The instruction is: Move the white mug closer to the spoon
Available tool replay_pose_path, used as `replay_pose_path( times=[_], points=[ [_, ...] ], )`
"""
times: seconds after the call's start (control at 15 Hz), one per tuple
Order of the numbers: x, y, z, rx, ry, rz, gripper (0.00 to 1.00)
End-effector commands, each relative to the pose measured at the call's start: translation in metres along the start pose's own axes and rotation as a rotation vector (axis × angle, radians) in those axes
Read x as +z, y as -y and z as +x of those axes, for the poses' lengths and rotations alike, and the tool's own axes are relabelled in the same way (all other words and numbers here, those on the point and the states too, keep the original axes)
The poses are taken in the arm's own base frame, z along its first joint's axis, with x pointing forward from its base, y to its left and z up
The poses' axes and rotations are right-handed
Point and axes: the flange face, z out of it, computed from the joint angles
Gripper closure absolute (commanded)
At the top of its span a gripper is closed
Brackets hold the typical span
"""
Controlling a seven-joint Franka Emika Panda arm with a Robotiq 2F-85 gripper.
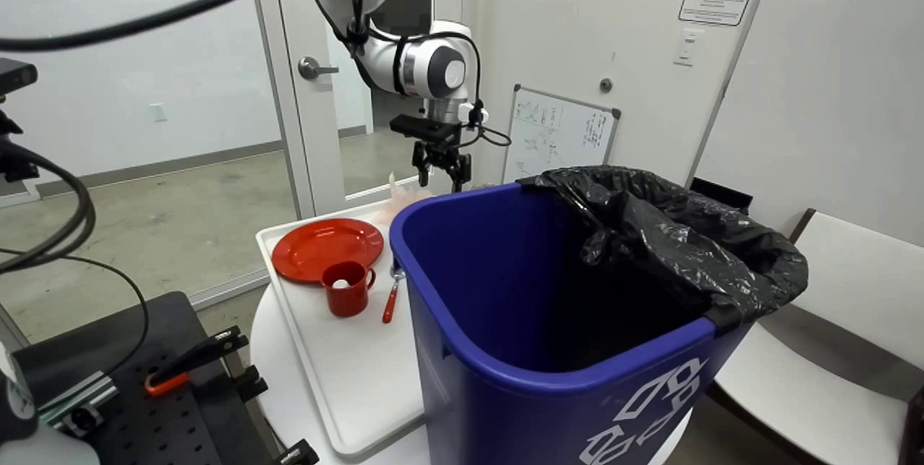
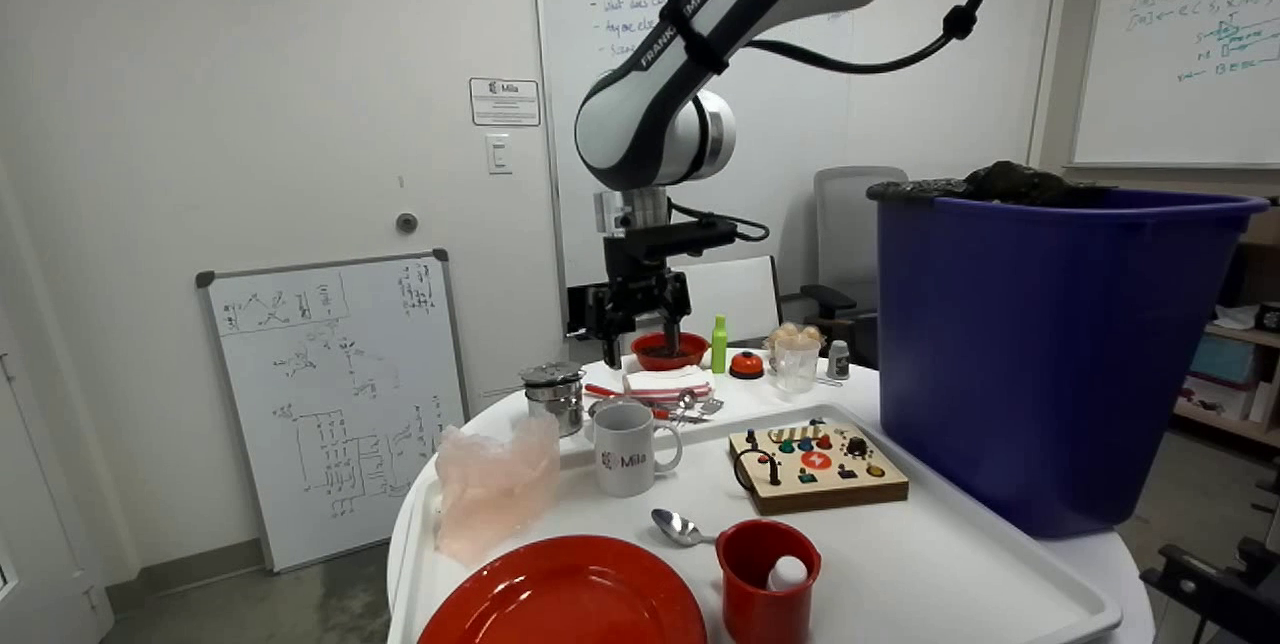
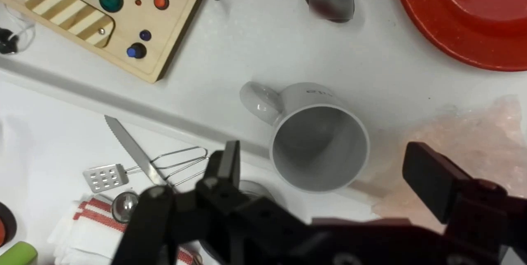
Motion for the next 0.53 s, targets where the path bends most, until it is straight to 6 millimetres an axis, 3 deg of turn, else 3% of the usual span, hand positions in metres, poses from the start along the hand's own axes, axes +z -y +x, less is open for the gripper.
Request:
replay_pose_path(
  times=[0.0,0.47],
  points=[
    [0.016,0.000,0.023,-0.014,-0.021,-0.019,0.00],
    [0.039,-0.012,0.040,0.002,-0.011,-0.052,0.00]
  ],
)
